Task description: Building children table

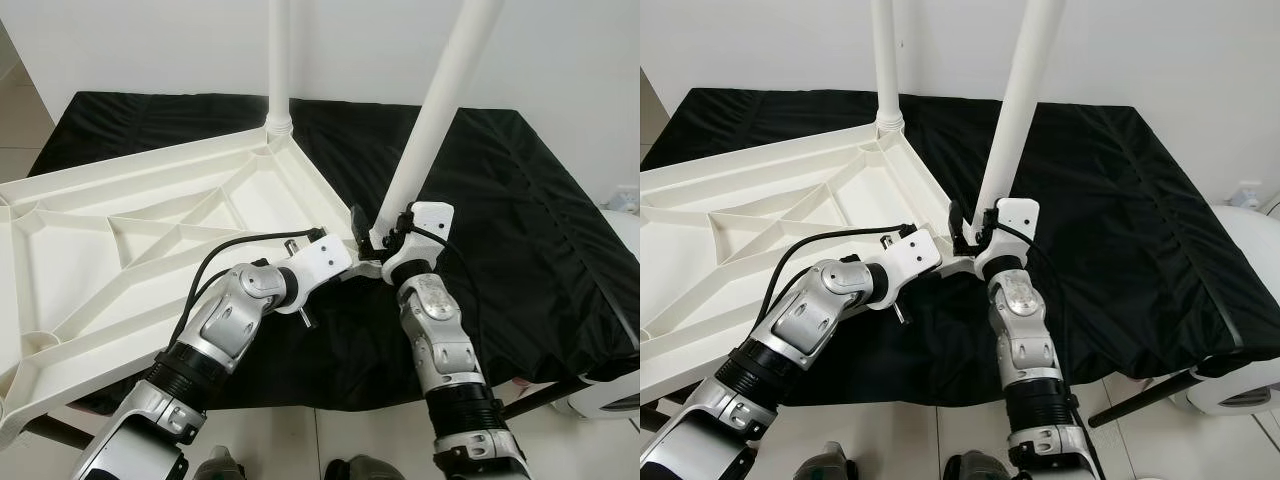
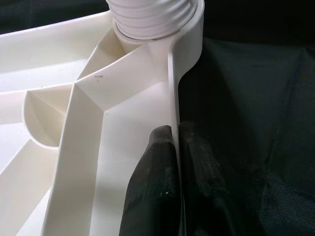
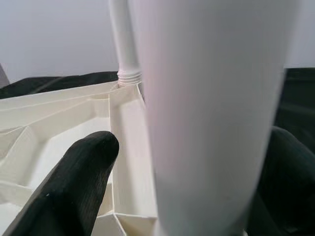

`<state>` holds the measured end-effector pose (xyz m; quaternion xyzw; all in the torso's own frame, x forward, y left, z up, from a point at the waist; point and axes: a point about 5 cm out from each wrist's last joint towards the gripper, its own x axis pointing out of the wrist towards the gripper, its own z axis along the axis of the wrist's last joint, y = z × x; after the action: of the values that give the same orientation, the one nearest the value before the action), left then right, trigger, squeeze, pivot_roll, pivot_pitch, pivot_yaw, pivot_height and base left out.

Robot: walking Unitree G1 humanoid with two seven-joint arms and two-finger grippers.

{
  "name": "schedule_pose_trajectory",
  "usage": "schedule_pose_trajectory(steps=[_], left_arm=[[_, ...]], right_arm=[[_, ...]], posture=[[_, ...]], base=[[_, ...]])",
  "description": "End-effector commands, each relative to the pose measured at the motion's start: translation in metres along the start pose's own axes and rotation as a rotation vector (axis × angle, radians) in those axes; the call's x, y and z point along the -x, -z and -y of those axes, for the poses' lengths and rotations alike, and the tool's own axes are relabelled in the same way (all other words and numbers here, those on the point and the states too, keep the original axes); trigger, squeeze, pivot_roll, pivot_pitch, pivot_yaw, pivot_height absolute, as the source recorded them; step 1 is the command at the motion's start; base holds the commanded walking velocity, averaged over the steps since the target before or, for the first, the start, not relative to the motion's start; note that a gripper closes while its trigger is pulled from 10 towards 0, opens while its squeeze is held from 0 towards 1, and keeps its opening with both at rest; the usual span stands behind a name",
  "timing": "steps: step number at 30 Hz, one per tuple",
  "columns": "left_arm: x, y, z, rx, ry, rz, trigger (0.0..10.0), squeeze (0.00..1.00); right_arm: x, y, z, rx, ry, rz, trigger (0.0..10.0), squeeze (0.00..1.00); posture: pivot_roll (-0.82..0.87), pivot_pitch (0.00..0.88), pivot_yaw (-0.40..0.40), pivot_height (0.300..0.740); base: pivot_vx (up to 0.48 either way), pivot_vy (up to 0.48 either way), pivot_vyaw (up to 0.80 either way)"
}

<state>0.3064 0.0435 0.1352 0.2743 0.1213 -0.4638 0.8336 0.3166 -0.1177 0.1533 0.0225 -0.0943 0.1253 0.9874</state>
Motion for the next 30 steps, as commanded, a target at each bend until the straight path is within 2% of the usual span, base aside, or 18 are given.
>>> schedule_pose_trajectory(steps=[1,3,4,5,6,7,8,10,11,13,25,30], left_arm=[[0.0,-0.016,-0.002,-0.038,-0.027,0.069,10.0,0.0],[0.0,-0.016,-0.002,-0.038,-0.027,0.069,10.0,0.0],[0.0,-0.016,-0.002,-0.038,-0.029,0.07,10.0,0.0],[0.0,-0.017,-0.003,-0.039,-0.029,0.07,10.0,0.0],[0.0,-0.017,-0.003,-0.039,-0.029,0.07,10.0,0.0],[0.0,-0.017,-0.003,-0.039,-0.029,0.071,10.0,0.0],[0.0,-0.017,-0.003,-0.039,-0.029,0.071,10.0,0.0],[0.0,-0.017,-0.004,-0.041,-0.029,0.072,10.0,0.0],[0.0,-0.017,-0.004,-0.041,-0.029,0.072,10.0,0.0],[0.001,-0.017,-0.004,-0.044,-0.029,0.072,10.0,0.0],[0.001,-0.019,-0.006,-0.05,-0.033,0.073,10.0,0.0],[0.002,-0.019,-0.006,-0.053,-0.034,0.074,10.0,0.0]], right_arm=[[0.001,0.0,0.002,-0.022,-0.083,0.004,10.0,1.0],[0.001,0.0,0.002,-0.022,-0.083,0.004,10.0,1.0],[0.002,0.0,0.004,-0.034,-0.123,0.001,10.0,0.83],[0.002,0.0,0.008,-0.034,-0.163,-0.004,10.0,0.1],[0.002,0.0,0.008,-0.034,-0.163,-0.004,10.0,0.1],[0.003,0.001,0.013,-0.035,-0.208,-0.011,10.0,0.0],[0.003,0.001,0.013,-0.035,-0.208,-0.011,10.0,0.0],[0.004,0.003,0.025,0.002,-0.306,-0.042,10.0,0.0],[0.004,0.003,0.025,0.002,-0.306,-0.042,10.0,0.0],[0.003,0.005,0.035,0.017,-0.39,-0.067,10.0,0.0],[-0.01,0.005,0.049,0.02,-0.531,-0.111,10.0,0.0],[-0.017,0.005,0.053,0.028,-0.55,-0.118,10.0,0.0]], posture=[[0.01,0.0,-0.072,0.74],[0.01,0.0,-0.072,0.74],[0.01,0.0,-0.071,0.74],[0.0,0.0,-0.07,0.74],[0.0,0.0,-0.07,0.74],[0.0,0.0,-0.069,0.74],[0.0,0.0,-0.069,0.74],[0.0,0.0,-0.066,0.74],[0.0,0.0,-0.066,0.74],[0.01,0.0,-0.066,0.74],[0.02,0.0,-0.065,0.74],[0.02,0.0,-0.066,0.74]], base=[[0.0,0.0,0.0],[0.0,0.0,0.0],[0.0,0.0,0.0],[0.0,0.0,0.0],[0.0,0.0,0.0],[0.0,0.0,0.0],[0.0,0.0,0.0],[0.0,0.0,0.0],[0.0,0.0,0.0],[0.0,0.0,0.0],[0.0,0.0,0.0],[0.0,0.0,0.0]])
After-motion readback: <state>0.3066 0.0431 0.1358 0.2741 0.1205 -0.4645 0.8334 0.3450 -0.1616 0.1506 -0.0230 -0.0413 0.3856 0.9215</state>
